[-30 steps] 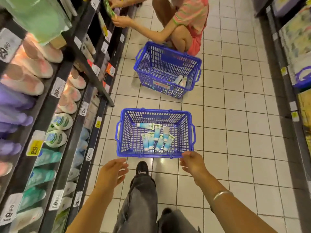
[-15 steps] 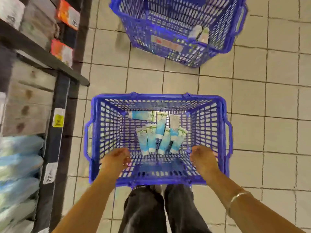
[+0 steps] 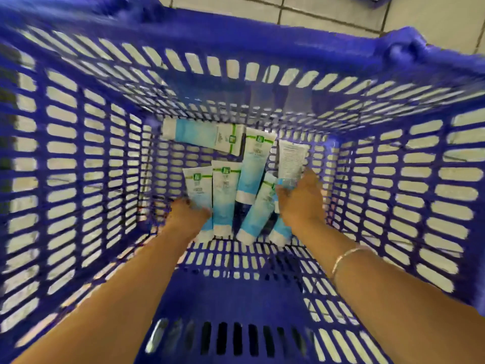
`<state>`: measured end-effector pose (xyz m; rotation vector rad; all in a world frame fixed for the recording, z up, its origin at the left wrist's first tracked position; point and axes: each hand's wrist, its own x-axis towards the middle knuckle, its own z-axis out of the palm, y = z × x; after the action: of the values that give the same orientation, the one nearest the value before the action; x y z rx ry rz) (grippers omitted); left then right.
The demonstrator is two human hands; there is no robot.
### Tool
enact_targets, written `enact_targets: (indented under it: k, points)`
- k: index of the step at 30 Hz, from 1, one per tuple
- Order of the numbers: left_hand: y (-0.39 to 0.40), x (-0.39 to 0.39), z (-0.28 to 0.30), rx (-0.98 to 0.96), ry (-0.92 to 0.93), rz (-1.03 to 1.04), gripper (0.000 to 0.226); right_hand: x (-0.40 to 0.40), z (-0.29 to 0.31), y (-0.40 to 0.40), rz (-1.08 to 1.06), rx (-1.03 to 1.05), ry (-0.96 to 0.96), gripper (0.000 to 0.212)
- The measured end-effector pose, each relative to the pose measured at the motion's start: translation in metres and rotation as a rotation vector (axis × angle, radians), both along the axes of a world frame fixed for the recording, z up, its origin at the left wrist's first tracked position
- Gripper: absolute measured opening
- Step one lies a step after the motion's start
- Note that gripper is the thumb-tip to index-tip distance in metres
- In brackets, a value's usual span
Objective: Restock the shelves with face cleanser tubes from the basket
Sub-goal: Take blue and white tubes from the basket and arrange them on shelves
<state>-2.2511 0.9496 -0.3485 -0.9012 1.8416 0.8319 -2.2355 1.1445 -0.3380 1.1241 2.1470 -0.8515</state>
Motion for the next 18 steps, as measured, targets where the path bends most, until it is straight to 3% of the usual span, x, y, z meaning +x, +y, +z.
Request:
enact_targets:
  k: [5,9,13,18]
  points:
    - [-0.009,-0.004,-0.018,0.044,-0.033,-0.056,0.054,-0.013,-0.018,-0.005,0.002,-0.003,-0.093,0.084]
    - [-0.013,0.000,-0.016,0.019,0.008,-0.066,0.050,-0.007,-0.015,-0.005,0.050,-0.023,-0.099,0.065]
    - [-0.011,-0.003,-0.011,-0.116,0.060,-0.174,0.047,0.004,-0.002,-0.004,-0.143,-0.179,-0.067,0.047]
    - [-0.003,0.001,-0.016,-0.148,0.019,-0.328,0.061,0.030,0.017,-0.006,-0.357,-0.277,-0.110,0.047]
